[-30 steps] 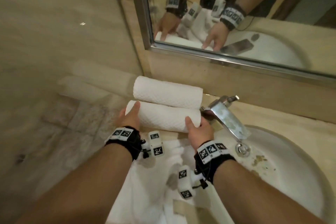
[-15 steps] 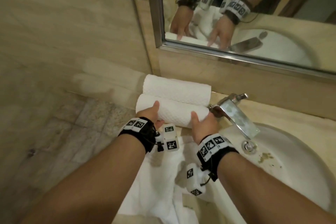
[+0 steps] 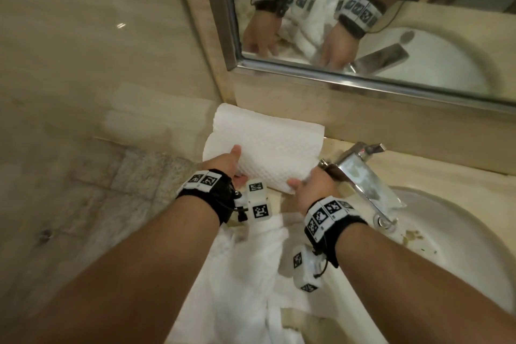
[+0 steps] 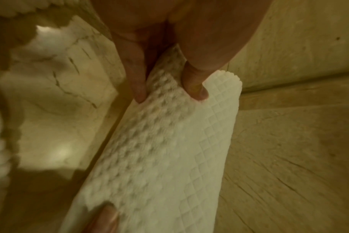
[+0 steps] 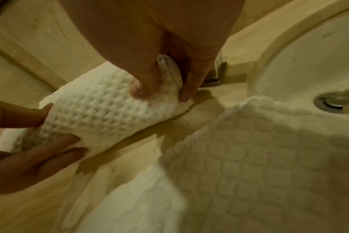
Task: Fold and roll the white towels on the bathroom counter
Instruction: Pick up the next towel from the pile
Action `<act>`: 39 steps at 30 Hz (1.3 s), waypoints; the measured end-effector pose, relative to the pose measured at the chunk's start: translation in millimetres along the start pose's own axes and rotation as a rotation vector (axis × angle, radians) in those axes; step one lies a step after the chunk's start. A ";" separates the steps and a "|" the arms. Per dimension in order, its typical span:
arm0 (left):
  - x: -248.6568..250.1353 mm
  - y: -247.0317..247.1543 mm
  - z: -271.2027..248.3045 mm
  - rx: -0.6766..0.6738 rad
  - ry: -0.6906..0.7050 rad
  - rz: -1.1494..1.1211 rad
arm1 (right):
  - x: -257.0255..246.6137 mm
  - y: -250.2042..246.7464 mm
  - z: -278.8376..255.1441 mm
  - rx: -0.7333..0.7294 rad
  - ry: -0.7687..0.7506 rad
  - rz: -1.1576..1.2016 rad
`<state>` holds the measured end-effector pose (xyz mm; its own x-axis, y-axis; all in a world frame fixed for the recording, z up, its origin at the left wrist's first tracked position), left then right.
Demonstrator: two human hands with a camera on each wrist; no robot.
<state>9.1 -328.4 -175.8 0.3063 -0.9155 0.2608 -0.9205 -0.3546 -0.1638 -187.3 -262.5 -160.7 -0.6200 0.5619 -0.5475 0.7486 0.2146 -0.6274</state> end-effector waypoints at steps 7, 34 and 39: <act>7.0 -13.7 -29.0 0.046 0.197 0.532 | 0.7 -3.1 -2.8 0.018 0.008 0.014; -188.1 -68.5 -99.1 0.067 0.465 1.431 | 101.0 -8.0 -133.4 -0.450 -0.354 -0.853; -198.9 -34.1 -138.7 0.037 0.542 1.552 | 126.5 -50.5 -149.5 -0.473 -0.344 -0.751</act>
<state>-54.1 -107.9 -90.1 -0.9703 -0.2116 0.1169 -0.2393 0.7716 -0.5894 -268.3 -82.8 -115.5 -0.9565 -0.1045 -0.2725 0.0968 0.7674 -0.6338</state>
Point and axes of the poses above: each hand's wrist, its own z-axis towards the middle knuckle, its own y-axis out of the palm, x = y × z, the point moved 2 cm from there along z, towards the middle knuckle, and after that the axes turned 9 degrees about -y, right-handed, at the moved point
